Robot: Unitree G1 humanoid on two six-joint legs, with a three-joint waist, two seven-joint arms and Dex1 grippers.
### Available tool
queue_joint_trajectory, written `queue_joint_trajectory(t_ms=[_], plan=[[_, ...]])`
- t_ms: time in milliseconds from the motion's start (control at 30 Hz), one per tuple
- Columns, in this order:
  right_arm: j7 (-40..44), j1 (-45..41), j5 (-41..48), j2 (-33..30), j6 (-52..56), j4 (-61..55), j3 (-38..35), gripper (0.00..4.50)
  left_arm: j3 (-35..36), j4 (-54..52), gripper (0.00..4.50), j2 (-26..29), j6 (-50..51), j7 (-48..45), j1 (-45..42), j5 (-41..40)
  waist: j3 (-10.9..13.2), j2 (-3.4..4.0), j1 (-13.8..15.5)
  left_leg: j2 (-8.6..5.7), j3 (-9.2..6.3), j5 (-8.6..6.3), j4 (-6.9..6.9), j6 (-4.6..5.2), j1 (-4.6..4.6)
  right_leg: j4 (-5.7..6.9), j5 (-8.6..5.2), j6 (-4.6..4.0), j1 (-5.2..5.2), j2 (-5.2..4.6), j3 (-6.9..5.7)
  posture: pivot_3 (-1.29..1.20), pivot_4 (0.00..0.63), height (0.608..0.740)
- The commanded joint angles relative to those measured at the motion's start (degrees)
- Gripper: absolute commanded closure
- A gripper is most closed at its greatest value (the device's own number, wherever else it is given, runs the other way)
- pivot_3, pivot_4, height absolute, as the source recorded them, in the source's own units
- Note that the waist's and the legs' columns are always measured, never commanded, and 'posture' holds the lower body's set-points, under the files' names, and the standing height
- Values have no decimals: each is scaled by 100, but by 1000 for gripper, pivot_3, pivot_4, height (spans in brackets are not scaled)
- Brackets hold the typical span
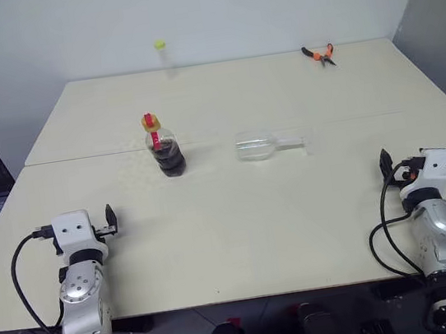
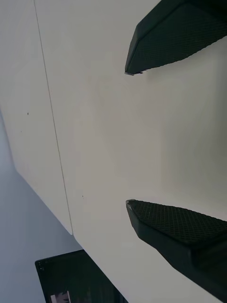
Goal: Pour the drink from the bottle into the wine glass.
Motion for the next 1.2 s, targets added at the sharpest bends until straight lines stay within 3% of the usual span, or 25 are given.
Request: queue_joint_trajectory(t_ms=[33, 300, 433, 633, 800, 933, 1200], plan=[[37, -112, 75, -67, -51, -60, -82, 0, 96, -284, 42, 26, -63, -28, -28, -44, 0, 0, 1, 0, 0, 0, 0, 0, 0, 0, 0, 0, 0, -1, 0, 0, 150, 740], [109, -25, 31, -88, -66, -143, -54, 0, 88, -206, 42, 23, -115, -37, -20, 29, 0, 0, 1, 0, 0, 0, 0, 0, 0, 0, 0, 0, 0, -1, 0, 0, 150, 740], [394, 140, 165, -118, 35, -566, 15, 0, -49, -240, 42, 58, -291, -527, 18, -87, 0, 0, 2, 0, 0, 0, 0, 0, -1, 0, 0, 0, 0, -1, 0, 0, 150, 740], [1704, 832, 562, -442, 535, -2174, 721, 0, -222, -200, 42, 103, -536, -1453, -58, -371, 1, 1, 0, 3, -3, 0, 0, 0, -2, -2, 0, 0, 0, -2, -2, 0, 150, 740], [2718, 1503, 1297, -1212, 1700, -4081, 1291, 0, -460, 40, 42, 152, -515, -1860, -600, -330, 4, -5, 24, -1, -15, 0, 6, 0, -8, -5, 0, 1, 4, -1, -14, 0, 150, 740], [2972, 1604, 1948, -1667, 2628, -4983, 1391, 0, -683, 270, 42, 169, -447, -2190, -1029, -290, 5, -10, 28, -3, -19, 0, 9, 0, -8, -6, -1, 1, 8, -1, -17, 0, 150, 740], [3079, 1334, 2019, -1886, 3135, -5401, 1536, 0, -934, 1054, 42, 84, -400, -2643, -1865, -327, 12, -21, 26, -3, -22, 0, 8, 0, -8, -6, -1, 1, 7, 2, -20, 0, 150, 740]])
